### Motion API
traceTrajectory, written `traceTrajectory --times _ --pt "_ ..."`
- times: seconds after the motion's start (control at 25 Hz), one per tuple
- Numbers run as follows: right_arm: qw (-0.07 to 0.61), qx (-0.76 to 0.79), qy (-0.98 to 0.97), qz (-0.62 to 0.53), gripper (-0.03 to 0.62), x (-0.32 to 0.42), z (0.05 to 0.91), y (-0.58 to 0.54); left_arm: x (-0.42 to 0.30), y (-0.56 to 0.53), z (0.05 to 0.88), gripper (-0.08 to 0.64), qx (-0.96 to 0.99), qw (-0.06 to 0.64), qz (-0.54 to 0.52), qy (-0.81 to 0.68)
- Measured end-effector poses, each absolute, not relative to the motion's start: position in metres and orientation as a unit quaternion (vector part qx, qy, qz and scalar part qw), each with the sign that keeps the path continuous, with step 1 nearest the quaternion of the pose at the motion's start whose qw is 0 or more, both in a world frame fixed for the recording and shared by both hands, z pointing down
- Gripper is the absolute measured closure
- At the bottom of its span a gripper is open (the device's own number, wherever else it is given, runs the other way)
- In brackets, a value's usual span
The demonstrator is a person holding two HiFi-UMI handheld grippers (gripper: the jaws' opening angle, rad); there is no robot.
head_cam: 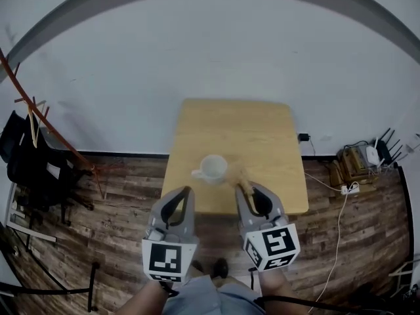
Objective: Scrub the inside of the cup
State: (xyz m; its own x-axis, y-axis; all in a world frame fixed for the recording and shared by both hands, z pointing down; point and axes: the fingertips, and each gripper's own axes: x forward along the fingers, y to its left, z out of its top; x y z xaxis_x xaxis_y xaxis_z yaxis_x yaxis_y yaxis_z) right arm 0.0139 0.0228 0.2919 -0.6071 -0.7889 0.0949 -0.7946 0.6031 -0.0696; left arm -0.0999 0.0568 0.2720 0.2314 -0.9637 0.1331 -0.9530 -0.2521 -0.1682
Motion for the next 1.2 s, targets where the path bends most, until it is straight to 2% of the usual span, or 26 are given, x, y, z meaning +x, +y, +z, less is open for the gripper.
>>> traceTrajectory --times 0.6,0.84,1.2 --pt "0.054 0.438 -0.896 0.05 0.529 -0.022 0.301 -0.041 -0.142 -0.011 0.292 0.538 -0.794 0.021 -0.101 0.599" --pt "0.085 0.452 -0.884 0.083 0.529 -0.024 0.339 -0.066 -0.158 -0.045 0.338 0.538 -0.814 -0.034 -0.102 0.57" --pt "0.133 0.443 -0.879 0.117 0.529 -0.046 0.387 -0.081 -0.169 -0.075 0.411 0.538 -0.846 -0.071 -0.123 0.515"
